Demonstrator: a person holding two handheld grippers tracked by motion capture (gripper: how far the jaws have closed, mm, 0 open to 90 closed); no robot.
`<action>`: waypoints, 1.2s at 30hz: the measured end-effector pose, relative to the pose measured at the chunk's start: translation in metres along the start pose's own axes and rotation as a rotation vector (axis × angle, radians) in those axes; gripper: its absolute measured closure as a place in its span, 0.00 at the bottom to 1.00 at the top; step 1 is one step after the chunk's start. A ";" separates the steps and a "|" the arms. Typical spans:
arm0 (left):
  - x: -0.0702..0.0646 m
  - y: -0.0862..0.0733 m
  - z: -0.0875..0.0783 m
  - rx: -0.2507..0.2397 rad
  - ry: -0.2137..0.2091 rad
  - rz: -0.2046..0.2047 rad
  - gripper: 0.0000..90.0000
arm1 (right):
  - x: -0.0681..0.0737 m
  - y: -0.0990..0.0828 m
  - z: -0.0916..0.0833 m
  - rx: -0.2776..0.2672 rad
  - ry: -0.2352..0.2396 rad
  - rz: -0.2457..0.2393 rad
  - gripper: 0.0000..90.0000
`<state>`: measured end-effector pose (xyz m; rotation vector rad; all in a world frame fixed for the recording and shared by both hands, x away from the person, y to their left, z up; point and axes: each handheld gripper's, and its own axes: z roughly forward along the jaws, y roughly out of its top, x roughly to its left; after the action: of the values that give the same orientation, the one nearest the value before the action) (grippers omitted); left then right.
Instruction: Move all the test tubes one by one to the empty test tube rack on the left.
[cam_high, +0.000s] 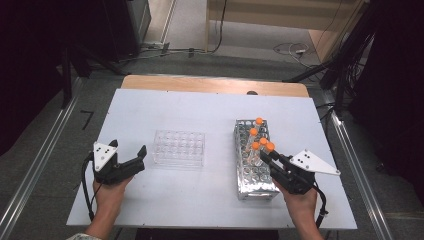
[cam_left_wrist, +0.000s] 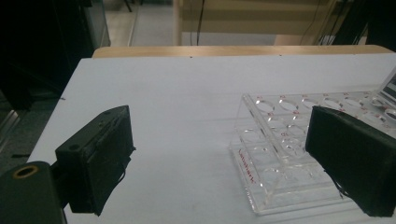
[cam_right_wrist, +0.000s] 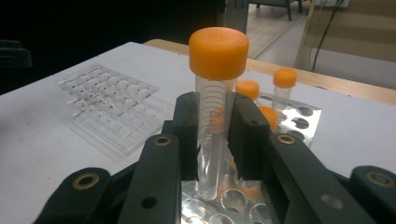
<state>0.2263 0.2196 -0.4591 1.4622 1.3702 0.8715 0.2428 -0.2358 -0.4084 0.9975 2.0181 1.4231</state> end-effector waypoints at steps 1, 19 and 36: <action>-0.001 0.001 0.000 -0.004 -0.005 -0.002 0.09 | 0.002 0.000 0.001 0.000 0.005 0.001 0.80; -0.016 0.007 0.002 -0.014 -0.077 0.020 0.10 | 0.022 0.009 0.016 0.000 0.071 -0.018 0.80; -0.038 0.011 0.009 -0.010 -0.152 0.078 0.12 | 0.054 0.010 0.051 0.048 0.142 -0.066 0.80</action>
<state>0.2336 0.1811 -0.4483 1.5497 1.2018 0.7976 0.2493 -0.1615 -0.4157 0.8626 2.1747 1.4532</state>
